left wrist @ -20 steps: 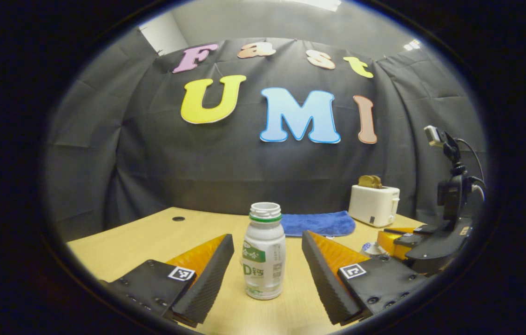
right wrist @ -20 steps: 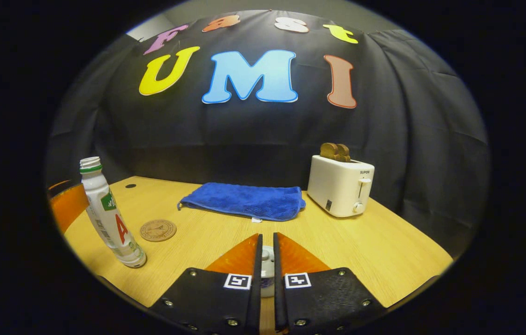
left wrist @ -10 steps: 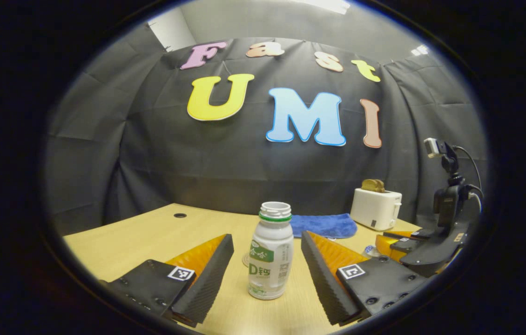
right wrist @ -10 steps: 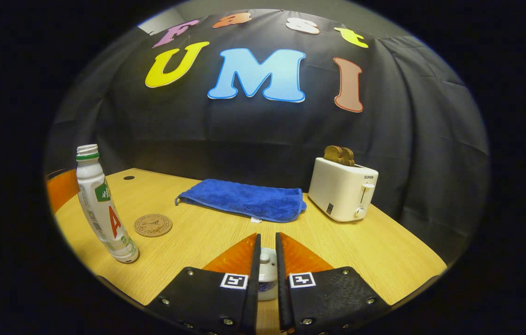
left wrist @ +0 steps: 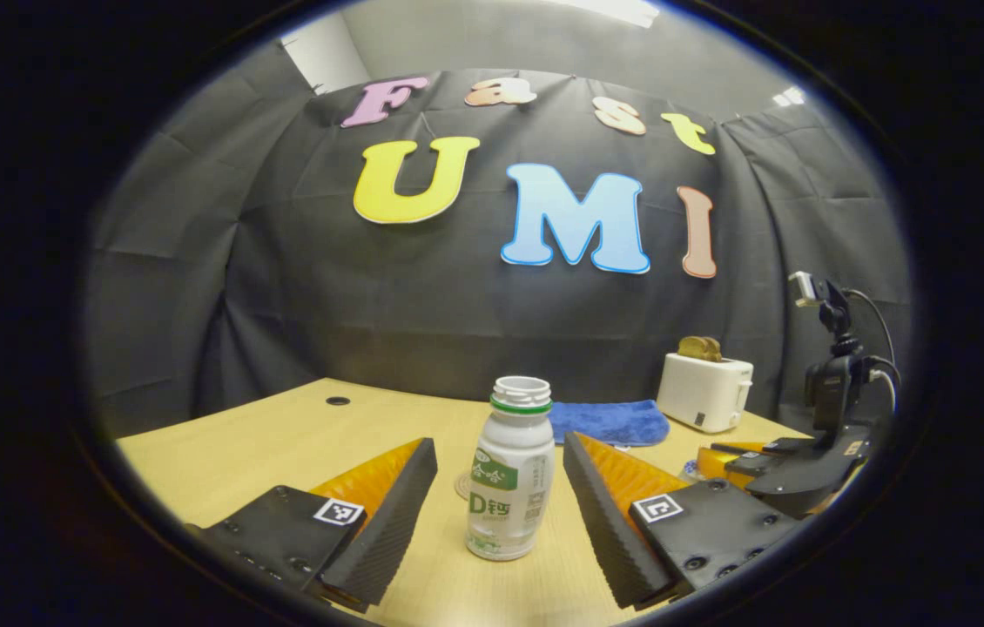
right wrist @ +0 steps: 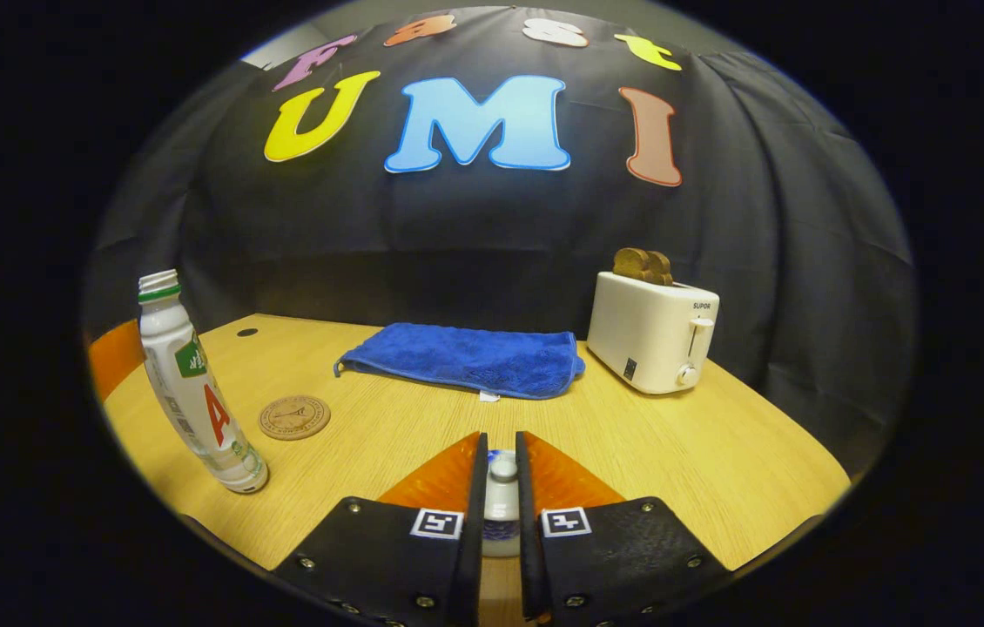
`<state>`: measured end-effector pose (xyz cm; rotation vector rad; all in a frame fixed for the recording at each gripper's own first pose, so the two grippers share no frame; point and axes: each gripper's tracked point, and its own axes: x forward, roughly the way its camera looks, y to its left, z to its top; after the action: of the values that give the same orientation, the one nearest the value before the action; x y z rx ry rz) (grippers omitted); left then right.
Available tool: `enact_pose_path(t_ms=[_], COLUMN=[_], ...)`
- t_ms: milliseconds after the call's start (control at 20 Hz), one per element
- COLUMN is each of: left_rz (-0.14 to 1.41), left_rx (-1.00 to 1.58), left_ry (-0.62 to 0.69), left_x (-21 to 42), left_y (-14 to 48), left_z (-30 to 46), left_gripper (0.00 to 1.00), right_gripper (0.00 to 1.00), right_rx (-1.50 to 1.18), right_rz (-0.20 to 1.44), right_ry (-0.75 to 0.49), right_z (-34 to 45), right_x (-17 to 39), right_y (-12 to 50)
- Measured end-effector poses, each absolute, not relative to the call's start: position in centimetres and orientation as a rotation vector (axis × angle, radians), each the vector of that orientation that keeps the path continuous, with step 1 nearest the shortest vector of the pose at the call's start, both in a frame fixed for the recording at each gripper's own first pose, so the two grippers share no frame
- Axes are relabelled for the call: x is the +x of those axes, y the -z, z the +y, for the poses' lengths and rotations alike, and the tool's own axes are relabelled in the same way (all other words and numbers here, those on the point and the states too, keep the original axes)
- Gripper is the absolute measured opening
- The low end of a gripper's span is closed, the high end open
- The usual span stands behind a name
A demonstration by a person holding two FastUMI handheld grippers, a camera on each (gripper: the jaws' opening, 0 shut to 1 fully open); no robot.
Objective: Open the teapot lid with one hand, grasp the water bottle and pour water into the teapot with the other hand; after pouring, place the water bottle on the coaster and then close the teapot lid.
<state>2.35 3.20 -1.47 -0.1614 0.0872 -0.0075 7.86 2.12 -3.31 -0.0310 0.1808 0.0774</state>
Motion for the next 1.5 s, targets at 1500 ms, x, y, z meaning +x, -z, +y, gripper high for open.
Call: enact_pose_path(t_ms=[1500], left_rz=[0.268], left_rx=[-0.021], left_ry=[0.048], left_x=[7.0], left_y=[8.2], left_z=[0.6], left_gripper=[1.0], right_gripper=[0.07], right_rx=[0.1], right_rz=[0.029], right_ry=[-0.137], right_z=[-2.4], right_x=[6.9], right_y=[-2.0])
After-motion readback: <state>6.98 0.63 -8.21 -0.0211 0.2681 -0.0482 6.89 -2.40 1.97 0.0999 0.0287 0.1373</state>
